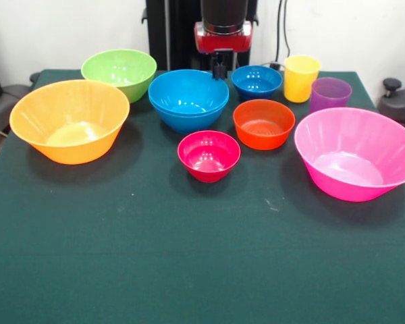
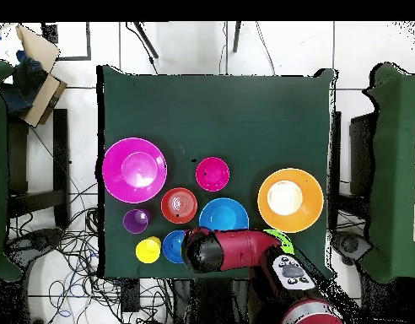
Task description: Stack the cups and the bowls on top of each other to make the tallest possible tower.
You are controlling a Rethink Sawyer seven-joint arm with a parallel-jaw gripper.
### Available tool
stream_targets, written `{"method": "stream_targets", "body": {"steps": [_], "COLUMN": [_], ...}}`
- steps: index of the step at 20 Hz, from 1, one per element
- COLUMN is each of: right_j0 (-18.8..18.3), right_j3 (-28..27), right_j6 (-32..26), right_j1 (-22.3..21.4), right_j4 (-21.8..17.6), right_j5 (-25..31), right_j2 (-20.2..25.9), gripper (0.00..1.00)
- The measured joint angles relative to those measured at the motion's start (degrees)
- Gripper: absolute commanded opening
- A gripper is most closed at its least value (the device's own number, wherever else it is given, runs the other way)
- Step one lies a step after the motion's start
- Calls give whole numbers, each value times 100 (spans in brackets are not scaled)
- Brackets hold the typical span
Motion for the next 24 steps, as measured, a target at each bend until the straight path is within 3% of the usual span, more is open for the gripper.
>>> {"method": "stream_targets", "body": {"steps": [8,14,20,24], "right_j0": [0,-132,-674,-1152], "right_j3": [-9,10,93,112], "right_j6": [0,0,0,0], "right_j1": [-25,-369,-1284,-2051], "right_j4": [-1,-4,148,524], "right_j5": [0,11,429,1012], "right_j2": [3,78,421,778], "gripper": [0,0,0,0]}}
